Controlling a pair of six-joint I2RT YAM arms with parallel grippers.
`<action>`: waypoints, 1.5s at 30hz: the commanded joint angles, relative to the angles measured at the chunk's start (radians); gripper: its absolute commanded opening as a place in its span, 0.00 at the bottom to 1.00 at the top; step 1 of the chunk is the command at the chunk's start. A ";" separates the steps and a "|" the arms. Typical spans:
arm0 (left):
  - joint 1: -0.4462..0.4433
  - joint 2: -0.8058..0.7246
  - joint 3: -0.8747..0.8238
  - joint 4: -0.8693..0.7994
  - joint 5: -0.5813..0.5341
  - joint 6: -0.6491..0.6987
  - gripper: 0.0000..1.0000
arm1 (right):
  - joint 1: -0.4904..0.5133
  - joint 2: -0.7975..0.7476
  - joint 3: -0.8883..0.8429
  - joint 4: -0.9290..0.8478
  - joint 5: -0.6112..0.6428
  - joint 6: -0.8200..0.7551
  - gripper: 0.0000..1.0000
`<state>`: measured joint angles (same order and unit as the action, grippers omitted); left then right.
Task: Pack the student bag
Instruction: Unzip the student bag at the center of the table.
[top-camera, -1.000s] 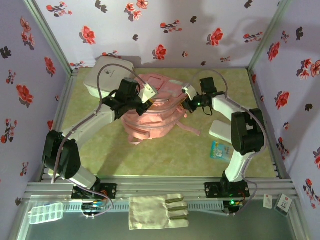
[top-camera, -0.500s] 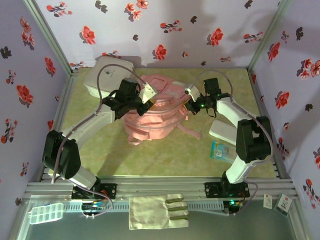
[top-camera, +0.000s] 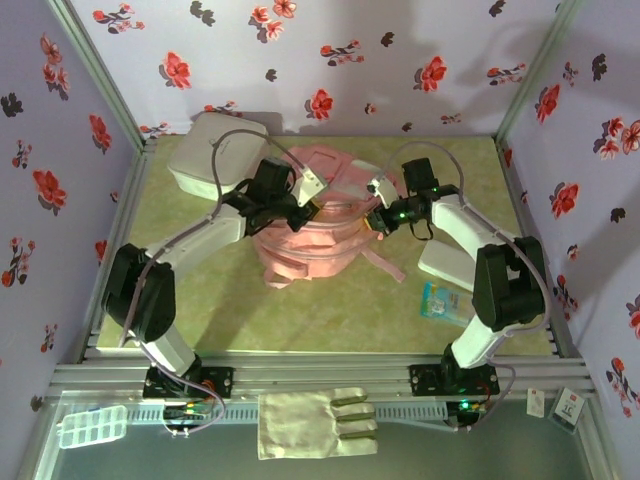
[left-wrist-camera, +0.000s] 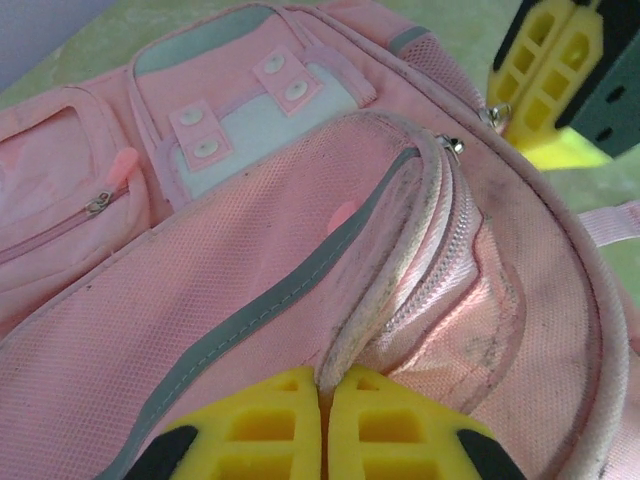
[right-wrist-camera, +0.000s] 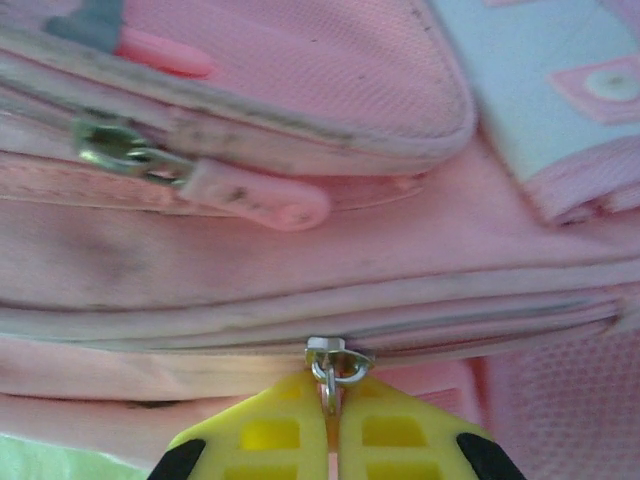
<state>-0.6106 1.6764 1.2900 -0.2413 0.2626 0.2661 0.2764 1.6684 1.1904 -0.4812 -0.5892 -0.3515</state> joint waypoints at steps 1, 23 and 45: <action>0.000 0.042 0.046 0.108 -0.042 -0.082 0.00 | 0.034 -0.051 0.000 -0.002 -0.080 0.090 0.07; -0.028 0.127 0.080 0.160 -0.042 -0.155 0.00 | 0.113 -0.273 -0.318 0.380 0.064 0.381 0.29; -0.011 0.038 0.017 0.185 -0.014 -0.137 0.00 | -0.011 -0.210 -0.265 0.564 0.169 1.464 0.76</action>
<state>-0.6384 1.7653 1.3163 -0.1120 0.2516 0.1368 0.2714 1.4113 0.8997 -0.0013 -0.3874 0.8883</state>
